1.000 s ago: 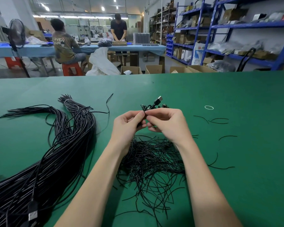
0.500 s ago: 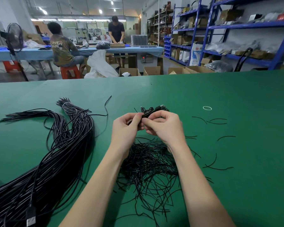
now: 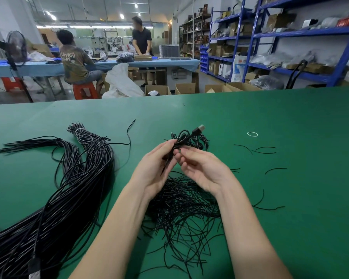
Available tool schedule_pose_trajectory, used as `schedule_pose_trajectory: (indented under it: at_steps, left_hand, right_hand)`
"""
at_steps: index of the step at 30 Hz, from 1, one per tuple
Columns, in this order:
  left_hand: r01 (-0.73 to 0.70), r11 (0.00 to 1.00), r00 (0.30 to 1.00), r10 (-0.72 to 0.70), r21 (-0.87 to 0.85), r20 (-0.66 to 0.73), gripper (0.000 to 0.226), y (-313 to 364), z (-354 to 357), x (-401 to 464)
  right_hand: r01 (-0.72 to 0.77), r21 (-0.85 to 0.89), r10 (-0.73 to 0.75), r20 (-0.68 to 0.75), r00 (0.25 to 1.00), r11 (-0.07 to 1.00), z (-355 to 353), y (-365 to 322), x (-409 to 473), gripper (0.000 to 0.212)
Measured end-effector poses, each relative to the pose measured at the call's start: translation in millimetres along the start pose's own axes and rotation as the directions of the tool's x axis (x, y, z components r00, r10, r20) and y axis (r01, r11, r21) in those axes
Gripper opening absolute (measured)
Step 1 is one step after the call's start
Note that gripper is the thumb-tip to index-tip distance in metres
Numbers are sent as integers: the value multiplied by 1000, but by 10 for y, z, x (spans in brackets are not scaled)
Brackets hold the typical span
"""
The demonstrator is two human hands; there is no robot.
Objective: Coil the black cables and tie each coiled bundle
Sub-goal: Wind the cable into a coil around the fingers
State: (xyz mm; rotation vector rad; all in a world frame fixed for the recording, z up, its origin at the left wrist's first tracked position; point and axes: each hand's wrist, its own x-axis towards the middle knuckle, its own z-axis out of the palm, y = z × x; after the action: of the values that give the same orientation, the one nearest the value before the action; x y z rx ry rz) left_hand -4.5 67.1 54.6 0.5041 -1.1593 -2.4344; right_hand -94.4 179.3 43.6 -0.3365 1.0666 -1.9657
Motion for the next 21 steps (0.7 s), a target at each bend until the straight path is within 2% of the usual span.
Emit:
schedule_pose_trajectory:
  at_steps: [3, 5, 7, 10, 12, 15, 17, 19, 21]
  left_hand:
    - [75, 993, 997, -78, -89, -23, 14, 38, -12, -9]
    - [116, 984, 993, -117, -132, -5, 11, 39, -10, -10]
    - [154, 976, 988, -149, -155, 42, 19, 50, -28, -13]
    - [197, 976, 977, -187, -89, 105, 21, 92, -100, -12]
    - [192, 981, 967, -196, 40, 162, 20, 123, -148, -23]
    - [75, 946, 943, -170, 314, 287, 16, 181, -224, -47]
    - [-28, 865, 922, -170, 500, 347, 13, 231, -261, -67]
    - [-133, 710, 929, -153, 691, 337, 10, 251, -263, -78]
    - [-219, 493, 954, -73, 842, 291, 5, 215, -206, -72]
  right_hand:
    - [-35, 176, 32, 15, 999, 984, 19, 46, 21, 32]
    - [-51, 295, 53, 2, 999, 954, 23, 69, 32, 32]
    - [-67, 376, 75, -5, 997, 924, 25, 85, 38, 27]
    - [-79, 374, 84, 2, 996, 924, 29, 117, 50, 12]
    - [-70, 315, 81, -20, 997, 946, -3, 117, 59, 13]
    - [-76, 121, 79, -21, 997, 990, -106, 63, 28, 16]
    - [-53, -177, 49, -30, 998, 983, -155, -27, -45, 7]
    - [-3, -532, -36, -63, 997, 847, -160, -141, -134, 12]
    - [49, -784, -181, -82, 980, 619, -108, -244, -186, 13]
